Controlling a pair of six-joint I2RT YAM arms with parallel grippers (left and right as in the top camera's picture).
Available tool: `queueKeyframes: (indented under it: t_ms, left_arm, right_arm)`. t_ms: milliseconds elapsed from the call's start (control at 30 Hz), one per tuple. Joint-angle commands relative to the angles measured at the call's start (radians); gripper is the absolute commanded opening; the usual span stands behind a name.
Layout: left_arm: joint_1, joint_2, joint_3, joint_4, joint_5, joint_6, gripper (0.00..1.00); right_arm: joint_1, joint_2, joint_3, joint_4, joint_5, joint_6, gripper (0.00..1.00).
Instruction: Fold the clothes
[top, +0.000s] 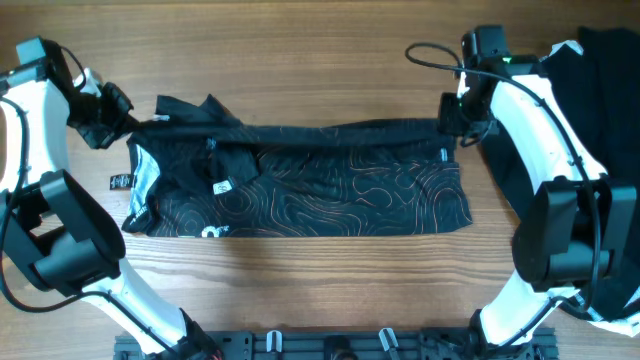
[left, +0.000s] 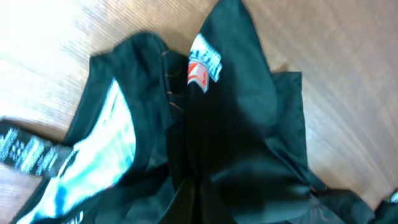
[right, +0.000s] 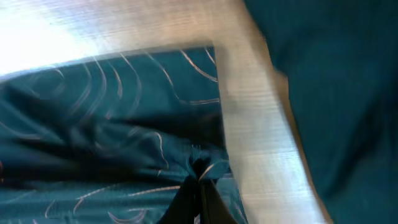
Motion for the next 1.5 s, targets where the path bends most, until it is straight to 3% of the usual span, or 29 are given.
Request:
queueKeyframes:
  t_ms: [0, 267, 500, 567, 700, 767, 933, 1033, 1100, 1300, 1467]
  left_arm:
    - [-0.002, -0.035, -0.006, -0.06, 0.019, 0.005, 0.04]
    - [-0.002, -0.037, -0.006, -0.324, 0.009, 0.075, 0.04]
    - [-0.012, -0.037, -0.009, -0.457, -0.147, 0.071, 0.04]
    - [-0.015, -0.037, -0.01, -0.499, -0.243, 0.011, 0.04]
    - [-0.042, -0.037, -0.03, -0.528, -0.264, -0.005, 0.04]
    - [-0.066, -0.037, -0.045, -0.523, -0.264, -0.005, 0.04]
    - [-0.152, -0.037, -0.045, -0.471, -0.253, -0.005, 0.04]
    - [-0.215, -0.037, -0.045, -0.369, -0.143, -0.005, 0.04]
    - [-0.267, -0.037, -0.045, -0.268, -0.069, -0.005, 0.1]
    - [-0.435, -0.035, -0.045, -0.087, -0.064, -0.006, 0.37]
    - [-0.534, 0.014, -0.046, -0.026, -0.113, -0.065, 0.4]
  right_arm:
    - [-0.042, -0.019, 0.002, -0.089, 0.029, 0.007, 0.04]
    - [-0.072, -0.019, 0.002, -0.252, 0.029, -0.051, 0.04]
    - [-0.072, -0.019, -0.047, -0.286, 0.029, -0.079, 0.06]
    - [-0.072, -0.019, -0.076, -0.286, 0.029, -0.095, 0.06]
    - [-0.071, -0.018, -0.11, -0.284, 0.029, -0.1, 0.08]
    - [-0.071, -0.018, -0.11, -0.285, 0.029, -0.1, 0.11]
    - [-0.071, -0.018, -0.11, -0.328, 0.029, -0.112, 0.39]
    - [-0.071, -0.018, -0.11, -0.32, 0.029, -0.097, 0.4]
    - [-0.071, -0.018, -0.11, -0.303, 0.026, -0.096, 0.42]
    - [-0.071, -0.018, -0.11, -0.259, -0.036, -0.098, 0.47]
    - [-0.071, -0.018, -0.11, -0.254, -0.036, -0.101, 0.48]
